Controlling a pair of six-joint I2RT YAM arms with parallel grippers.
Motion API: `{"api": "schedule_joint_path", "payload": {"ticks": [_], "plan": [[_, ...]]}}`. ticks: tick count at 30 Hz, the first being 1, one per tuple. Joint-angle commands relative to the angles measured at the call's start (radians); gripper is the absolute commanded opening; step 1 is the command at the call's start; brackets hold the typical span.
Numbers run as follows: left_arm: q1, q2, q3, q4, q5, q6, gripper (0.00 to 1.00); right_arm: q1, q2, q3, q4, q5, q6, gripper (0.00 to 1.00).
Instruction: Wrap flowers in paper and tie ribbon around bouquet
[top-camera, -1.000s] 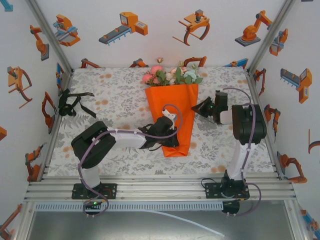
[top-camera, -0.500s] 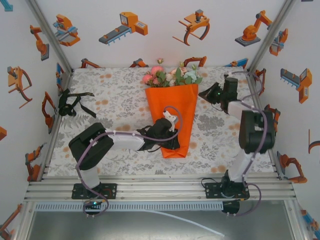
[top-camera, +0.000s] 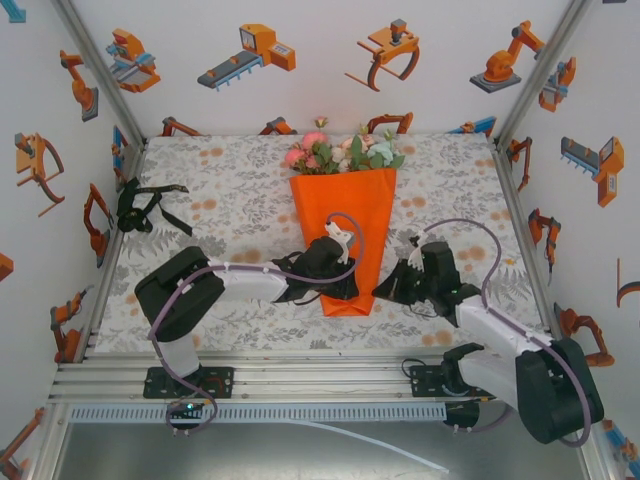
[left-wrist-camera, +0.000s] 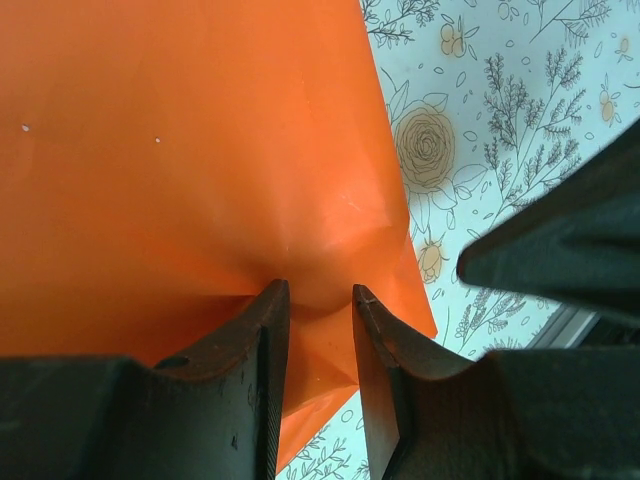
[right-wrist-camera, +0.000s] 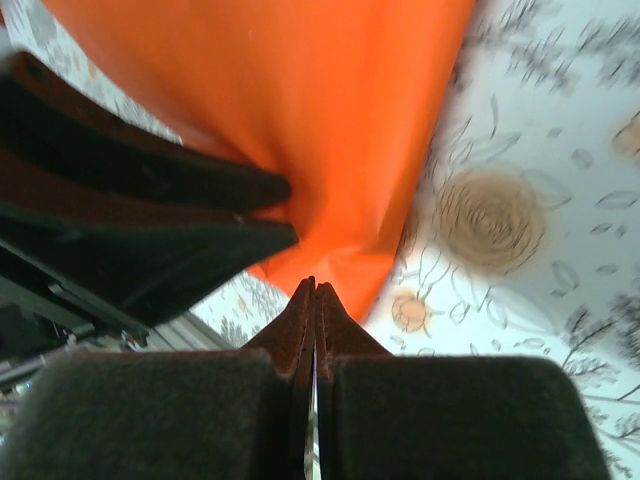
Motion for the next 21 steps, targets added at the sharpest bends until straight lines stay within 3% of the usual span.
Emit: {"api": "schedule_joint_path", "payload": {"ticks": [1,11,16,21], "plan": [[-0.005,-0.02,-0.009,-0.031,-0.012,0.004,0.34,0.033,-0.006,0.017,0.022,0.006,0.023,0.0],[-0.013,-0.022,-0.012,-0.034,-0.018,-0.001,0.32,0.072,0.208,-0.06,0.26,-0.03,0.078,0.0],[-0.013,-0.025,-0.015,-0.039,-0.027,0.003,0.32,0.095,0.141,-0.123,0.188,-0.005,0.08,0.0],[-0.013,-0.04,-0.011,-0.038,-0.022,0.011,0.32,0.095,0.038,-0.046,0.044,0.028,0.029,0.0]]}}
